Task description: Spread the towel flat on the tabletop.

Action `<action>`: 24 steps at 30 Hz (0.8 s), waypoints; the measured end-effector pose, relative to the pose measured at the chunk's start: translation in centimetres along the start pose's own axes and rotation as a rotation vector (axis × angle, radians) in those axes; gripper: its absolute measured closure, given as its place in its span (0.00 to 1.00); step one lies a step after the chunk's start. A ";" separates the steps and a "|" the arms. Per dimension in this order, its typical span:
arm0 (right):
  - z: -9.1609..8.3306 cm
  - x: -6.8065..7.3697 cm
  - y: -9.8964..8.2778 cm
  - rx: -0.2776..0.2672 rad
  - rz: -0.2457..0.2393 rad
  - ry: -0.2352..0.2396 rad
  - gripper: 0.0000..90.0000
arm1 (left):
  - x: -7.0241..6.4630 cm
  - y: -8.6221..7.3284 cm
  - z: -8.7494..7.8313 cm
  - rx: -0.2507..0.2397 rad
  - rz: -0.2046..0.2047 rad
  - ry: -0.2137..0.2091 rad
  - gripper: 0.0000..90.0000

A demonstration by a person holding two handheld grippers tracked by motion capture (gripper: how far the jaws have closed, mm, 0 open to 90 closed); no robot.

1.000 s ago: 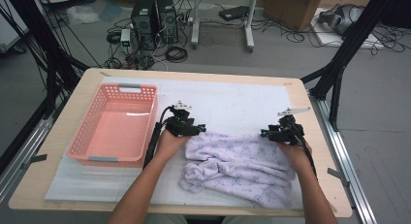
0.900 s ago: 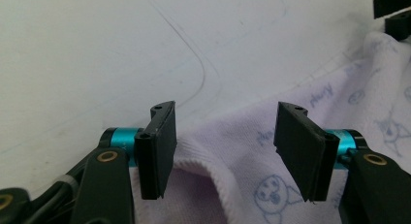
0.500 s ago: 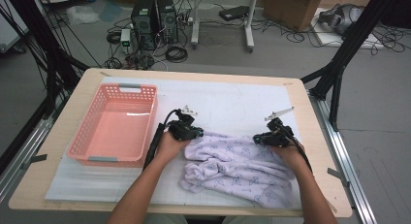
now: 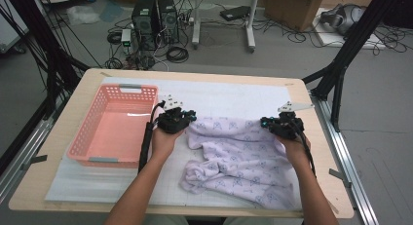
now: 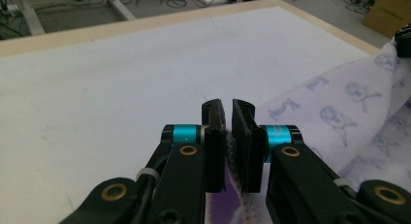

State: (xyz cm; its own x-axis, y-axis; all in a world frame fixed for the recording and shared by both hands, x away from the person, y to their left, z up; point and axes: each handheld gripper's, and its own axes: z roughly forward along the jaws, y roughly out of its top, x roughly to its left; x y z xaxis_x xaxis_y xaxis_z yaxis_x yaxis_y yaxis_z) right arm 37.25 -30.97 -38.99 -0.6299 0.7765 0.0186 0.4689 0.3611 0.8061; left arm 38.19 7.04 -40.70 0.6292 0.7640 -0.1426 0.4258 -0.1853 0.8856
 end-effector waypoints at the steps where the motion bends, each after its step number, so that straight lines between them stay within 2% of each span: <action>1: 0.0 0.4 -0.4 -0.001 -0.013 0.013 0.93 | -0.3 -0.4 -0.1 0.022 0.008 -0.007 0.93; 3: 0.0 1.0 -1.1 0.038 -0.036 0.036 0.93 | -0.8 -1.1 -0.3 0.082 0.033 -0.014 0.93; 5: -0.2 1.7 -2.0 0.082 -0.066 0.057 0.93 | -1.4 -2.1 -0.7 0.091 0.027 -0.026 0.93; 8: -0.7 2.4 -3.5 0.124 -0.078 0.096 0.93 | -2.3 -3.3 -1.4 0.116 0.036 -0.051 0.93; 10: -1.0 2.8 -4.6 0.142 -0.087 0.133 0.93 | -3.0 -4.0 -1.9 0.132 0.061 -0.062 0.93; 13: -1.5 3.5 -5.8 0.172 -0.111 0.157 0.93 | -3.5 -4.9 -2.8 0.143 0.083 -0.072 0.93; 16: -1.8 3.6 -6.4 0.167 -0.106 0.158 0.90 | -3.2 -5.5 -3.1 0.140 0.047 -0.088 0.91; 17: -1.8 3.6 -6.3 0.167 -0.099 0.162 0.84 | -3.0 -5.5 -3.1 0.132 0.040 -0.088 0.87; 18: -1.8 3.5 -6.1 0.166 -0.089 0.165 0.77 | -3.0 -5.3 -3.1 0.113 0.032 -0.084 0.79; 20: -1.9 3.4 -5.4 0.140 -0.072 0.160 0.72 | -3.0 -4.7 -3.0 0.097 0.034 -0.072 0.64; 22: -2.4 3.0 -4.4 0.087 -0.050 0.117 0.68 | -2.8 -4.0 -2.8 0.074 0.036 -0.058 0.54; 24: -3.0 2.4 -3.4 0.030 -0.013 0.065 0.67 | -2.3 -3.1 -2.6 0.053 0.017 -0.044 0.53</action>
State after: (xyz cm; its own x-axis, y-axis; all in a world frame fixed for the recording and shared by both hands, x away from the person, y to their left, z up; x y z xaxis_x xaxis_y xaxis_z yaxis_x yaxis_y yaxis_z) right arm 32.31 -31.81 -39.91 -0.6746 0.7366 0.0474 0.4778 0.3868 0.7887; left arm 33.74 7.43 -41.95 0.6646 0.7324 -0.1479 0.4474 -0.2316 0.8638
